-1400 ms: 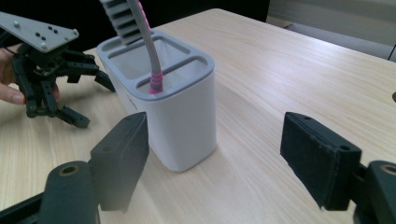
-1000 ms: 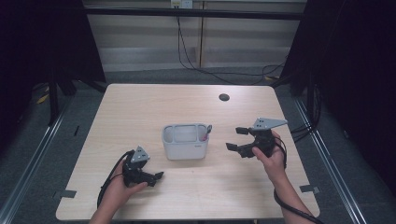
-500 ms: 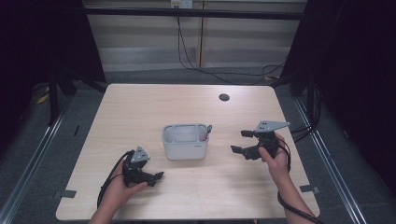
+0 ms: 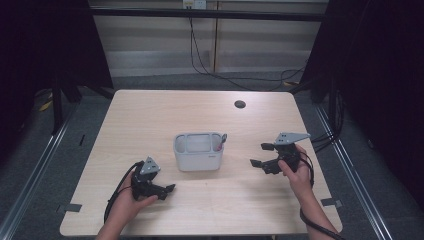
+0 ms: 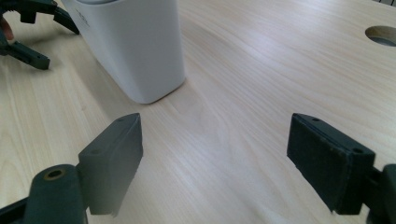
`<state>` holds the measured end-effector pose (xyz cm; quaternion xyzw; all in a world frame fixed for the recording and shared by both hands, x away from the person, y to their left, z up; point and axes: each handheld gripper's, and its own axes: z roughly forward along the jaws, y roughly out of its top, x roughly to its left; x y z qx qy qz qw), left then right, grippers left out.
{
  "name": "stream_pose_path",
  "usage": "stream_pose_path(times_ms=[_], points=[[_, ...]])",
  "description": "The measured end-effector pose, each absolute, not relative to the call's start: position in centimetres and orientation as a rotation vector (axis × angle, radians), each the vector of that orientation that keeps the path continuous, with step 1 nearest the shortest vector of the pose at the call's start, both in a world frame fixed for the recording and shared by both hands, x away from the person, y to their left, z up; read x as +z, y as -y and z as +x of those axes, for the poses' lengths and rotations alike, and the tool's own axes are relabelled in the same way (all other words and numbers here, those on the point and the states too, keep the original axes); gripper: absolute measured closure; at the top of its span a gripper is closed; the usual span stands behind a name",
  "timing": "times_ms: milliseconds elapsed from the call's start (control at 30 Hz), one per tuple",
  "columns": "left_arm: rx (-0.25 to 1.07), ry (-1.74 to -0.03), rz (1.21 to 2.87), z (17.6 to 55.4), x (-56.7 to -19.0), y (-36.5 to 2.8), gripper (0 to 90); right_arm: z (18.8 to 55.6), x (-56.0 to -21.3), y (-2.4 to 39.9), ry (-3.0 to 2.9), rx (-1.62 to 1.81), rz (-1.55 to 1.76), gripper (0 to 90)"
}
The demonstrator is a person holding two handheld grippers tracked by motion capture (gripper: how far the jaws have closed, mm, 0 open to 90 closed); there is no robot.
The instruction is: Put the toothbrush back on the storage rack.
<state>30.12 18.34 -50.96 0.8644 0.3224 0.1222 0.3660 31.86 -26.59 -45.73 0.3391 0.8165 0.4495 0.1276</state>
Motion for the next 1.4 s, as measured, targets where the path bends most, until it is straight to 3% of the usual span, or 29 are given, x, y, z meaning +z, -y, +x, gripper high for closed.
stream_pose_path(times_ms=[1400], points=[[0.313,-0.828,2.218,30.1,-51.0,-18.3,6.9,31.7,-48.9,28.8,-2.439,1.014,1.109,20.0]])
